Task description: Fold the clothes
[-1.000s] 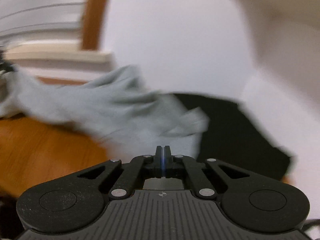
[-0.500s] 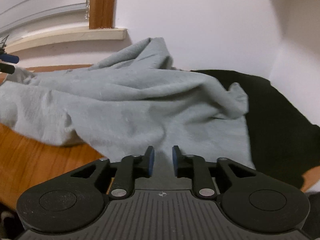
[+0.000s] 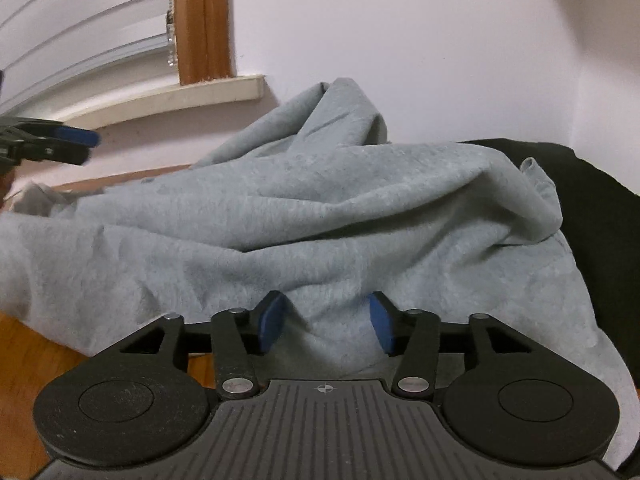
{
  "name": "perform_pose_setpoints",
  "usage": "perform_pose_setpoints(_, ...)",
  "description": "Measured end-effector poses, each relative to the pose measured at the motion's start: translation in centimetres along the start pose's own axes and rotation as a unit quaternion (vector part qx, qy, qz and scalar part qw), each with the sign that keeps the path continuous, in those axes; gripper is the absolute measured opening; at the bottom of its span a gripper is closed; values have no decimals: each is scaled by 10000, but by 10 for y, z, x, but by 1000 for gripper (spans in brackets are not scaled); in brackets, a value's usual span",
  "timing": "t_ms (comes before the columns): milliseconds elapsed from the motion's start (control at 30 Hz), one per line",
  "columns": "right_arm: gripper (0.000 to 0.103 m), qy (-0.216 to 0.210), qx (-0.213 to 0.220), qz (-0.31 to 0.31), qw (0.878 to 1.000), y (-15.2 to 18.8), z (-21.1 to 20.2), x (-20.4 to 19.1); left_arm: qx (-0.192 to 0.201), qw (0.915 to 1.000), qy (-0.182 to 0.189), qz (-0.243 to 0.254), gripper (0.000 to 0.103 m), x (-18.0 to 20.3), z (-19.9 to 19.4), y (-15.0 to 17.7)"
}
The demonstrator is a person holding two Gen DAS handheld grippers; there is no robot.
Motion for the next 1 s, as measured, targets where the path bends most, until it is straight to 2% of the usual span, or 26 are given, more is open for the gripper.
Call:
perform_pose_setpoints(100, 58, 22, 53, -149, 9999, 1, 4, -2, -15, 9997, 234, -108, 102, 11, 30, -13)
perform_pose_setpoints(233, 59, -75, 69, -46, 9999, 1, 5, 1, -328, 9987, 355, 129, 97, 25, 69, -28)
perform_pose_setpoints(300, 60, -141, 66, 22, 9999, 1, 6, 3, -550, 9975, 397, 216, 86, 28, 88, -30)
perform_pose_setpoints(333, 60, -186, 58, 62, 9998, 1, 6, 4, -665, 9967, 422, 217, 74, 28, 96, -30)
perform_pose_setpoints(400, 61, -199, 67, 55, 9998, 1, 7, 4, -829, 9949, 555, 155, 65, 27, 110, -27)
perform_pose_setpoints(467, 61, -170, 80, -2, 9998, 1, 7, 2, -895, 9930, 758, 105, 41, 28, 118, -25)
perform_pose_setpoints(533, 61, -207, 74, 0, 9998, 1, 7, 3, -959, 9917, 835, 193, 35, 31, 121, -24)
perform_pose_setpoints(600, 62, -252, 65, 9, 9997, 1, 7, 3, -1041, 9905, 825, 344, 35, 32, 122, -27)
perform_pose_setpoints(633, 62, -253, 65, 3, 9997, 1, 7, 3, -1077, 9901, 802, 403, 35, 32, 122, -29)
perform_pose_setpoints(700, 62, -253, 69, -4, 9997, 1, 7, 3, -1088, 9908, 626, 513, 9, 28, 122, -37)
perform_pose_setpoints(733, 62, -259, 73, -1, 9996, 1, 7, 3, -1079, 9912, 528, 563, 3, 27, 121, -42)
perform_pose_setpoints(867, 62, -273, 97, -15, 9996, 2, 6, 2, -774, 9923, 125, 954, 2, 27, 105, -72)
perform_pose_setpoints(933, 62, -283, 106, -10, 9995, 2, 5, 2, -487, 9915, -200, 1192, 2, 26, 90, -96)
perform_pose_setpoints(1000, 62, -295, 106, -5, 9995, 2, 5, 2, -78, 9866, -679, 1482, 2, 21, 68, -128)
Point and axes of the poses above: each gripper's, at about its wrist camera, not at the fingertips, and z roughly the way its jaws point, x to its right, y to its underside, the point moved 7 cm from there along z, roughly the way its jaws point, and after that the axes turned 7 degrees about z, right-handed, at the moved point
